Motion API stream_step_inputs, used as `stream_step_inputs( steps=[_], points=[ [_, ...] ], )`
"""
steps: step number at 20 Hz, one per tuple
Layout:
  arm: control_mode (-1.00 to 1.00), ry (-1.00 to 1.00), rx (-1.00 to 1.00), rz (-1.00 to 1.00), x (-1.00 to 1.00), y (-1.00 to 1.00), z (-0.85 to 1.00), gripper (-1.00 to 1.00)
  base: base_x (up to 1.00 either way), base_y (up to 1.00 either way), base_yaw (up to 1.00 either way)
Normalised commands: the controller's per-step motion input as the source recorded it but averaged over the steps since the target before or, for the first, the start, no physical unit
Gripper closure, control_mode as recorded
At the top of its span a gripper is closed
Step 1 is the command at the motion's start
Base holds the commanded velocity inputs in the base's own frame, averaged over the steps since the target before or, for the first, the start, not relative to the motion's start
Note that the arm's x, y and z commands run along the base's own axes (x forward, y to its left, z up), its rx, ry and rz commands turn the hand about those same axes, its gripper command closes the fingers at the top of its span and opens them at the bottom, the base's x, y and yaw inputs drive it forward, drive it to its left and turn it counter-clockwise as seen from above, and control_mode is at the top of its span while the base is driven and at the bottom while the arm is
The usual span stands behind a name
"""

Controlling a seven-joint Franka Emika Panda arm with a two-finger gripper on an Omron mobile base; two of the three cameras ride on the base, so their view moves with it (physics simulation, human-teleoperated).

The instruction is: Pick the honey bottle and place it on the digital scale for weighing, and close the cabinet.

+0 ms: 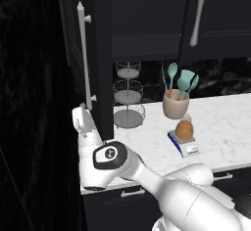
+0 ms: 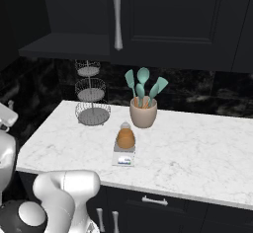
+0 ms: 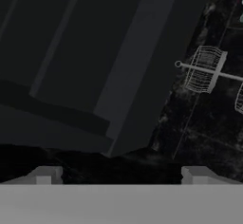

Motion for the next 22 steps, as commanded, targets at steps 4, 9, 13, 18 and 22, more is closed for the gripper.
stream_step_inputs(
  steps=[4, 9, 13, 18, 22],
  points=[
    [-1.00, 0.10, 0.00, 0.00, 0.14, 0.52, -0.03, -1.00, 0.00, 0.00, 0.00],
    [-1.00, 0.01, 0.01, 0.00, -0.02, 0.21, 0.22, -1.00, 0.00, 0.00, 0.00],
    [-1.00, 0.00, 0.01, 0.00, -0.16, 0.04, 0.63, -1.00, 0.00, 0.00, 0.00],
    [-1.00, 0.00, 0.04, 0.00, -0.18, 0.02, 0.65, -1.00, 0.00, 0.00, 0.00],
    [-1.00, 0.00, 0.11, -0.01, -0.31, -0.02, 0.61, -1.00, 0.00, 0.00, 0.00]
  ],
)
